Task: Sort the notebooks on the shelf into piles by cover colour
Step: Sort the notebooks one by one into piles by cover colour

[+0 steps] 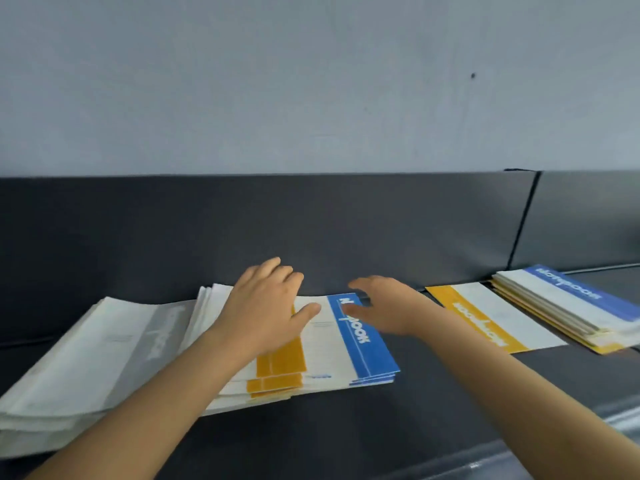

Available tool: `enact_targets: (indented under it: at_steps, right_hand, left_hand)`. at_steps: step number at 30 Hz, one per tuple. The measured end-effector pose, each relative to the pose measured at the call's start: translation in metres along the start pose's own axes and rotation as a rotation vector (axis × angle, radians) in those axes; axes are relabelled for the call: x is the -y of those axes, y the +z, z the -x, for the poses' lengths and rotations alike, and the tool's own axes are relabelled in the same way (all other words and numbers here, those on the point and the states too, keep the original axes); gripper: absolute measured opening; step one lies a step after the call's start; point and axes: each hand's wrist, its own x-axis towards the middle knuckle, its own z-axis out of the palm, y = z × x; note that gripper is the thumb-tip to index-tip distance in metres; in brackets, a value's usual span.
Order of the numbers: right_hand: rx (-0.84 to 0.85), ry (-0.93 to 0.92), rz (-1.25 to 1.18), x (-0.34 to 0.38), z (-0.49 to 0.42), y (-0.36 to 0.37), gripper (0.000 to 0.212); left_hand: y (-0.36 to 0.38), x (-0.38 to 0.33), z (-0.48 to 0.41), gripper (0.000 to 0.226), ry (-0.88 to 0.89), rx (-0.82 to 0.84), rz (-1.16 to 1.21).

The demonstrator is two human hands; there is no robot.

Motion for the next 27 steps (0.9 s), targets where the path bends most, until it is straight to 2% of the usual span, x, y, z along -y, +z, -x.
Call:
enact_targets:
  at_steps: [5,8,11,15,19,23,27]
  right_hand:
    - [0.029,0.099,0.087,-0.143,0.015,-0.001,0.062]
    - [0.023,0.201,0.100,-0.223,0.015,0.003,0.067]
    - [0.023,0.288,-0.004,-0.273,0.010,0.003,0.071]
    - [-0.028,0.286,-0.249,-0.293,0.000,0.005,0.065]
    - [-0.238,0.295,-0.459,-0.291,-0.011,0.016,0.054]
    - [-0.327,0.286,-0.612,-0.295,-0.018,0.022,0.046]
    - [-0.391,0.276,-0.895,-0.299,-0.020,0.023,0.044]
  left_hand:
    - [0.030,-0.127,-0.050,0.068,0.036,0.048,0.042]
    - [0.049,-0.195,-0.083,0.072,-0.028,0.168,0.143]
    - [0.063,-0.242,-0.110,0.075,-0.130,0.282,0.251]
    - [0.076,-0.275,-0.134,0.078,-0.359,0.363,0.610]
    - [0.091,-0.292,-0.149,0.067,-0.508,0.256,0.823]
    - [0.096,-0.290,-0.151,0.066,-0.588,0.156,1.029]
    - [0.090,-0.271,-0.152,0.082,-0.634,0.089,1.209]
